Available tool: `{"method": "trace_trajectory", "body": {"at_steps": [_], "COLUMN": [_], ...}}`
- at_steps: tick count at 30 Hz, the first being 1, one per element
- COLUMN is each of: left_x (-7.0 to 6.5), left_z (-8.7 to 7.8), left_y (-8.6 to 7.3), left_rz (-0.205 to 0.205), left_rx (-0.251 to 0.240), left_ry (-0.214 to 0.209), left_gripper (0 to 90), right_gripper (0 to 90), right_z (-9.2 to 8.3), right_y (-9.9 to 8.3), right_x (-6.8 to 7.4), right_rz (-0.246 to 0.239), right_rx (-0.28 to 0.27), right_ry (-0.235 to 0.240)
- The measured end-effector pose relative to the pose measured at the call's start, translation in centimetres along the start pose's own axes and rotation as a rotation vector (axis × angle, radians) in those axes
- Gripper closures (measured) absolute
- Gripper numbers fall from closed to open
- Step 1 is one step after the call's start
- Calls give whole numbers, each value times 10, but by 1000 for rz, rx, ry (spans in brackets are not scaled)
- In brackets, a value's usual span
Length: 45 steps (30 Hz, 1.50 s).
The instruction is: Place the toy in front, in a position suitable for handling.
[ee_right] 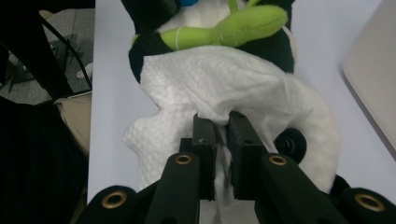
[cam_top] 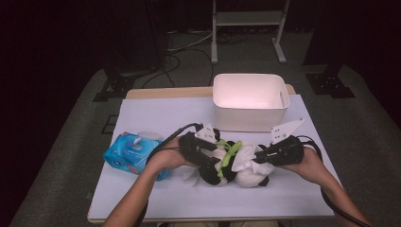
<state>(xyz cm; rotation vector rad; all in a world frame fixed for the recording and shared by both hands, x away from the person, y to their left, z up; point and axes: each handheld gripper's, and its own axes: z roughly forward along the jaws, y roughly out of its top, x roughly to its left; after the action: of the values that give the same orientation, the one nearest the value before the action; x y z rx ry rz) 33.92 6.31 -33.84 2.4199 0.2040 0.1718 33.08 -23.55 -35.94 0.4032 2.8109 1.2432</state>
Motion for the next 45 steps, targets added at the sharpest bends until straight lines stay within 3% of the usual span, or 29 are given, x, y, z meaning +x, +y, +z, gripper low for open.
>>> {"method": "trace_trajectory", "body": {"at_steps": [5, 10, 19, 21, 25, 28, 30, 31, 32, 38, 41, 43, 45], "left_x": [0, -6, -10, -12, -12, -11, -13, -13, -14, -16, -18, -21, -25], "left_z": [-19, -31, -29, -25, -19, -14, -9, -9, -7, -1, 2, 6, 13], "left_y": [1, -8, -29, -34, -41, -42, -38, -38, -35, -29, -25, -21, -16], "left_rz": [-2, -2, -38, -26, -37, -55, -42, -42, -37, -29, -29, -20, 7], "left_rx": [-32, -44, -71, -34, -35, -69, -78, -78, -75, -84, -103, -117, -97], "left_ry": [8, -15, -74, -80, -78, -92, -100, -100, -96, -83, -98, -119, -112], "left_gripper": [521, 519, 486, 483, 527, 569, 599, 599, 602, 606, 606, 607, 607], "right_gripper": [817, 817, 818, 818, 817, 818, 818, 818, 818, 819, 818, 818, 818], "right_z": [-4, -6, -11, -12, -12, -11, -10, -10, -4, 8, 15, 19, 29], "right_y": [-9, -16, -27, -29, -30, -26, -19, -19, -9, 11, 21, 25, 31], "right_x": [-6, -10, -11, -11, -12, -10, -5, -5, -1, 3, 5, 6, 8], "right_rz": [33, 54, 79, 82, 87, 75, 55, 55, 16, -24, -48, -51, -72], "right_rx": [-14, -11, 17, 25, 25, 23, 12, 12, 23, 33, 34, 43, 80], "right_ry": [-8, -16, -21, -35, -32, -37, -29, -29, -27, 0, 19, 23, 25]}}
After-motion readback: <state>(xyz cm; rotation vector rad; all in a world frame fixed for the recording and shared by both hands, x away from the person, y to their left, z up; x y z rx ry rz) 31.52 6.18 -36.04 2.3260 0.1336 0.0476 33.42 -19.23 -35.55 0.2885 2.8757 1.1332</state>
